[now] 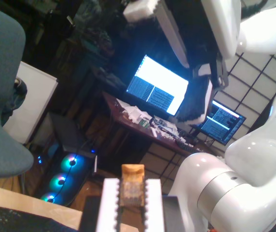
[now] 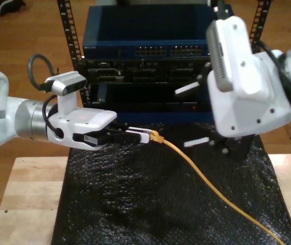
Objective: Grab the cable and plug it in
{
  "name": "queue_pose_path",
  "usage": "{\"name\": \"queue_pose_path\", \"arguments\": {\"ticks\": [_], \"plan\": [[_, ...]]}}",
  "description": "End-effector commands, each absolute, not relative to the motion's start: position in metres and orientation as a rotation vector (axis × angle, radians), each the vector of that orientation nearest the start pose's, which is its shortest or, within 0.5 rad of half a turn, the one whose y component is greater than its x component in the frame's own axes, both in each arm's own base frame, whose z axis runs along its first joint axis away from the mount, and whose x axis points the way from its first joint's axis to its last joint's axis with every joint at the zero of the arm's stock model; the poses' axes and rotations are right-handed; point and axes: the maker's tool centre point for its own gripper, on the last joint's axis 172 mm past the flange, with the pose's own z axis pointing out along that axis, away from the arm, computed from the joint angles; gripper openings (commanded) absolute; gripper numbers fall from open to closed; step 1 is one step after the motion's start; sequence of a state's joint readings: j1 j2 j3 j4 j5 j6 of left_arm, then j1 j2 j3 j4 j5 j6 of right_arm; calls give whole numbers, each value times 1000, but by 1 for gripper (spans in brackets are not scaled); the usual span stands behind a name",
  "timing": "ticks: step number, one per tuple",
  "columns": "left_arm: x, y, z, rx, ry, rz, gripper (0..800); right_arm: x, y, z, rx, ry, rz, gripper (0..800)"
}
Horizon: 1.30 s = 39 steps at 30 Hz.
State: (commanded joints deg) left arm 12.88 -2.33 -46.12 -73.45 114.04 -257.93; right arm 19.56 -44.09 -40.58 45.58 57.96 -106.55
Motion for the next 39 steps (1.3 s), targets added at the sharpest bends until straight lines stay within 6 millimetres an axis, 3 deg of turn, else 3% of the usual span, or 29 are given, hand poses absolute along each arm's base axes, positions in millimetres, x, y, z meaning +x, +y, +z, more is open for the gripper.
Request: {"name": "queue_pose_path", "arguments": {"ticks": [6, 29, 39], "plan": [[316, -197, 353, 1186, -868, 550, 18, 312, 269, 400, 1652, 2563, 1404, 792], [317, -188, 372, 1071, -727, 501, 18, 303, 270, 397, 1565, 2546, 1440, 752], [316, -188, 371, 1077, -715, 481, 2, 287, 294, 394, 1486, 2608, 1451, 747]]}}
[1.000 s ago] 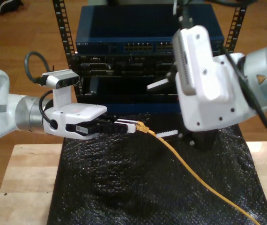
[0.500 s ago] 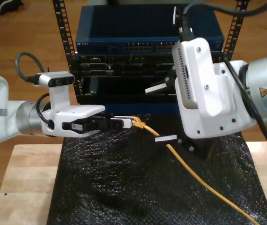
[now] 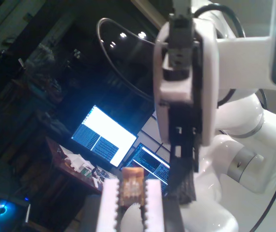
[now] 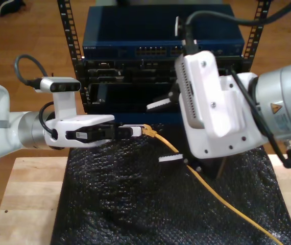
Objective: Grab the cable and plug it in
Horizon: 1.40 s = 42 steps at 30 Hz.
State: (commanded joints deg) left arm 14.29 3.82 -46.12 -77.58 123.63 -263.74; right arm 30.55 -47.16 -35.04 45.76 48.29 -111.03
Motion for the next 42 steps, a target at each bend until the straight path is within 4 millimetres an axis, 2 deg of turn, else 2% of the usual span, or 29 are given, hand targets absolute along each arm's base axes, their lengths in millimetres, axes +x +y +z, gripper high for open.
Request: {"name": "queue_pose_path", "arguments": {"ticks": [4, 8, 18, 20, 25, 42], "plan": [[316, -187, 371, 1079, -704, 467, 2, 286, 295, 387, 1497, 2614, 1441, 746], [316, -187, 371, 1080, -704, 465, 2, 294, 292, 384, 1513, 2581, 1441, 740], [311, -187, 374, 1052, -699, 449, 2, 305, 288, 385, 1527, 2525, 1459, 620], [311, -187, 373, 1053, -696, 447, 2, 305, 288, 384, 1530, 2522, 1459, 615], [311, -187, 373, 1053, -696, 445, 2, 304, 292, 382, 1518, 2522, 1462, 538], [310, -187, 372, 1052, -696, 440, 2, 303, 296, 377, 1516, 2533, 1456, 462]]}}
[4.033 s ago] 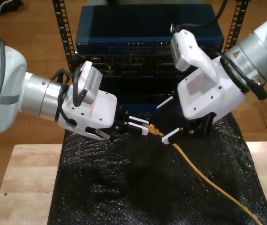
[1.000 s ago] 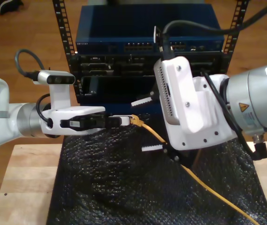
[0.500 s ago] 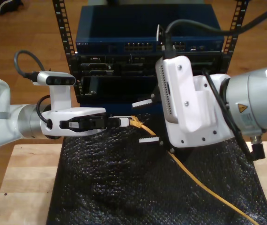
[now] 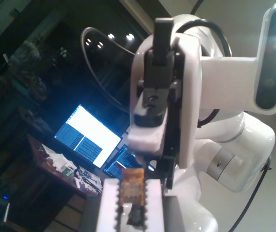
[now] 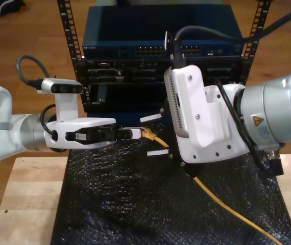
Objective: Grab the cable and plug it in
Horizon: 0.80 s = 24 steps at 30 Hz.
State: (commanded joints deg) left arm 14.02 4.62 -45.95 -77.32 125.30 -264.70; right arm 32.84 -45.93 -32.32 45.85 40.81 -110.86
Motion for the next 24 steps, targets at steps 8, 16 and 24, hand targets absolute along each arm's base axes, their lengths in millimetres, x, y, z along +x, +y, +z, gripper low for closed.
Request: {"name": "queue_pose_path", "arguments": {"ticks": [8, 16, 24], "plan": [[310, -187, 372, 1052, -696, 440, 2, 303, 296, 376, 1522, 2531, 1454, 462], [310, -187, 373, 1051, -698, 440, 2, 303, 296, 376, 1522, 2531, 1454, 462], [308, -187, 375, 1038, -695, 436, 2, 305, 295, 378, 1519, 2520, 1459, 453]]}}
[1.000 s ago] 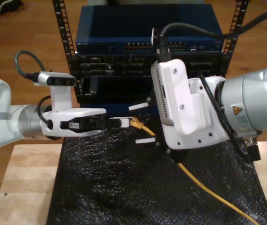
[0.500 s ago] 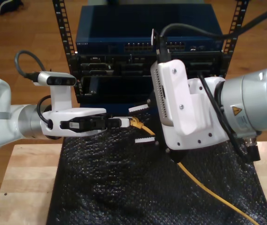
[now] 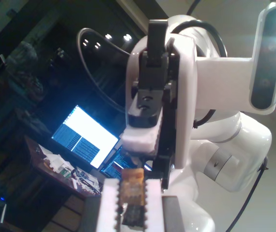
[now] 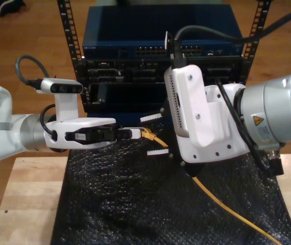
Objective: Grab the cable and plug it in
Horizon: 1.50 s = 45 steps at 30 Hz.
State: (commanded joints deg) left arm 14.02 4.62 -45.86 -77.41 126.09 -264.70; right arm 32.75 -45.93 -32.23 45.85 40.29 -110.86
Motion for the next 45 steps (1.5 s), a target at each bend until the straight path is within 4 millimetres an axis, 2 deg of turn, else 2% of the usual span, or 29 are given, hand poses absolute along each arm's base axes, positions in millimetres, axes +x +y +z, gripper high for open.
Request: {"name": "queue_pose_path", "arguments": {"ticks": [5, 12, 34, 39, 45], "plan": [[308, -187, 375, 1038, -695, 436, 2, 310, 293, 378, 1525, 2494, 1465, 439], [307, -187, 376, 1034, -696, 433, 2, 310, 292, 378, 1530, 2487, 1469, 363], [308, -186, 375, 1034, -692, 431, 2, 310, 291, 381, 1528, 2481, 1478, 282], [307, -187, 374, 1033, -691, 429, 2, 310, 291, 381, 1528, 2481, 1478, 243], [305, -186, 377, 1018, -689, 424, 2, 309, 292, 379, 1529, 2485, 1474, 240]]}}
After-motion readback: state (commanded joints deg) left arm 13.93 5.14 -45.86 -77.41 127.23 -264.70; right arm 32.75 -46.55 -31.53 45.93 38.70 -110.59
